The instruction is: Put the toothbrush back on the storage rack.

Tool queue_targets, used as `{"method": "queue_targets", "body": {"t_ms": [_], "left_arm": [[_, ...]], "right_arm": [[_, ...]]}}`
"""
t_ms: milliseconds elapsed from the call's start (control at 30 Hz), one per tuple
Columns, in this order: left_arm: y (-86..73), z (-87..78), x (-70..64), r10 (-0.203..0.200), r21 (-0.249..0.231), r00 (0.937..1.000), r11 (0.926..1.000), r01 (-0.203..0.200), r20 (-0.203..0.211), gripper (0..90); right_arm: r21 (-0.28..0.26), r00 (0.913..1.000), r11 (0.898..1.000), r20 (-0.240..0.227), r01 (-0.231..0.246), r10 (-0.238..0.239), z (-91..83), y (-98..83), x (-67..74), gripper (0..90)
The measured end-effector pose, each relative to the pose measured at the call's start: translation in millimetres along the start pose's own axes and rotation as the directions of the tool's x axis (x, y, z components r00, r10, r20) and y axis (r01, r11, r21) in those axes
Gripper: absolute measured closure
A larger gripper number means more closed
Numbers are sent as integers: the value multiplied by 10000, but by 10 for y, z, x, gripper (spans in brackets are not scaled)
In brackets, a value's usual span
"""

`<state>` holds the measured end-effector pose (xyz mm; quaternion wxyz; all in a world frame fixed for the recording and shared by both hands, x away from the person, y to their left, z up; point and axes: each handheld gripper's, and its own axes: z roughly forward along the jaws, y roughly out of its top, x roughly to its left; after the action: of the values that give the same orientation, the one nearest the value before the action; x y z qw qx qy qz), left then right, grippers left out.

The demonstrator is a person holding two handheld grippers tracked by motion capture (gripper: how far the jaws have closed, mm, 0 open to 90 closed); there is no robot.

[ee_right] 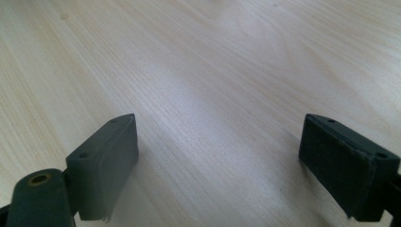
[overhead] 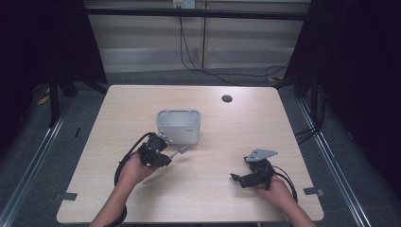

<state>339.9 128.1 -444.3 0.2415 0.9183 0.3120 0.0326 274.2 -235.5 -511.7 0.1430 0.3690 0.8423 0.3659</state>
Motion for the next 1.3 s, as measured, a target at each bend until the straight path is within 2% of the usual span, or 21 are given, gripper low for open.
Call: {"method": "queue_targets", "body": {"t_ms": [267, 500, 767, 1067, 1133, 1200, 1233, 1300], "left_arm": [[-1, -79, 24, -99, -481, 9999, 9988, 97, -35, 799], [17, -194, 40, -260, -1211, 9997, 9923, 253, -44, 799], [24, -277, 66, -559, -1924, 9983, 9800, 518, -156, 799], [24, -337, 82, -708, -2273, 9971, 9718, 629, -267, 799], [18, -358, 93, -857, -2503, 9958, 9653, 746, -334, 800], [17, -368, 99, -859, -2539, 9957, 9644, 744, -345, 799], [14, -386, 106, -973, -2683, 9946, 9596, 843, -356, 800], [12, -404, 114, -1040, -2809, 9938, 9556, 890, -389, 799]], "right_arm": [[10, 10000, 10000, -6, -17, 17, -1, 0, 1, 121], [7, 10000, 10000, -3, -10, 10, -1, 0, 1, 121], [-1, 10000, 10000, 0, 0, 0, 0, 0, 0, 122], [4, 10000, 10000, -3, -9, 9, 0, 0, 1, 121], [0, 10000, 10000, 1, -2, 2, 0, 0, 0, 121], [5, 10000, 10000, -3, -9, 9, 0, 0, 1, 121], [2, 10000, 10000, -2, -5, 5, 0, 0, 0, 122], [-3, 10000, 10000, -1, -1, 1, 0, 0, 0, 122]]}}
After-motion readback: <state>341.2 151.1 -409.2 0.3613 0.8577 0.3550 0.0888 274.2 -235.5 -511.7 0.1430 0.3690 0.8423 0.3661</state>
